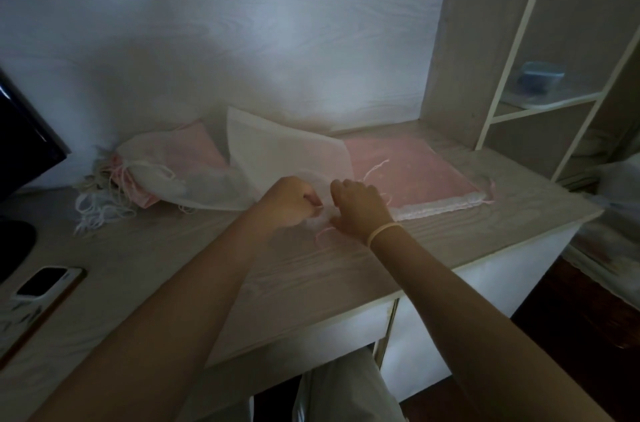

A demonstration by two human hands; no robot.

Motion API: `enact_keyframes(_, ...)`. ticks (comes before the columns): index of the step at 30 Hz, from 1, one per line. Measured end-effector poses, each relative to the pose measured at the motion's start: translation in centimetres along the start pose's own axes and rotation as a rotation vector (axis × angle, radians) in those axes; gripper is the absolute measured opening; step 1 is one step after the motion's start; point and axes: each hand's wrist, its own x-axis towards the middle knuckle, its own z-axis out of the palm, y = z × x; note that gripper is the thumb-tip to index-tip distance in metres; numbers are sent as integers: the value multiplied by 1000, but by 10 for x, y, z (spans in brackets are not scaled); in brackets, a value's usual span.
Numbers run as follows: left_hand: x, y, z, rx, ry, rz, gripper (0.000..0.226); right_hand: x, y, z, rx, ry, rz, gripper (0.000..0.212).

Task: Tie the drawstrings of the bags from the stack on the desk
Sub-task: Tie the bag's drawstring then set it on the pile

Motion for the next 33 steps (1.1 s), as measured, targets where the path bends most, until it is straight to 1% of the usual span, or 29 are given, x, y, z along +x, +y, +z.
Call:
enact_keyframes(2,-1,-3,0,30,37,-4,19,1,-1,1,-12,52,-15,23)
enact_keyframes(3,-1,-5,1,102,95,7,18,1,-2,1,-11,67,-21,20)
enact_keyframes(5,-2,-7,1,334,288,62,16,2,-3,0,8,91,-35,16)
enact_keyframes(6,-2,-6,1,406,362,91,16,3,-5,-1,30,94,-34,16)
enact_keyframes(7,-1,-4,1,408,397,131,16,4,-7,-2,65,91,-28,15)
enact_keyframes(8,-1,-2,1,351,399,165,16,5,-8,-4,115,81,-18,15)
enact_keyframes(9,-2,0,0,219,391,166,16,6,-10,-5,177,70,-3,16)
enact_keyframes(12,-3,6,-5,-207,334,16,14,10,-11,-12,359,29,66,20)
enact_keyframes(15,-5,7,-7,-552,286,-104,10,11,-9,-21,528,-75,96,21)
enact_keyframes(17,-5,9,-8,-709,258,-126,12,9,-9,-28,637,-150,93,21)
enact_keyframes(19,-3,8,-6,-736,257,-134,14,6,-10,-35,738,-208,82,21)
enact_keyframes(20,-2,7,-6,-709,263,-145,12,5,-10,-38,805,-231,83,21)
enact_keyframes(22,0,5,-5,-625,254,-152,8,3,-8,-47,952,-245,118,29)
enact_keyframes(24,-1,3,-5,-587,189,-141,8,5,-3,-56,1150,-190,156,33)
enact_keyframes(26,-2,1,-4,-529,113,-117,10,12,2,-66,1363,-116,198,26)
enact_keyframes(28,-5,0,-5,-430,70,-70,14,25,4,-78,1404,-80,221,22)
enact_keyframes(31,-7,-2,-5,-363,13,-28,13,48,-5,-93,1321,-105,207,21)
enact_keyframes(33,-8,-4,-3,-352,-22,-50,23,63,-15,-102,1329,-134,190,23)
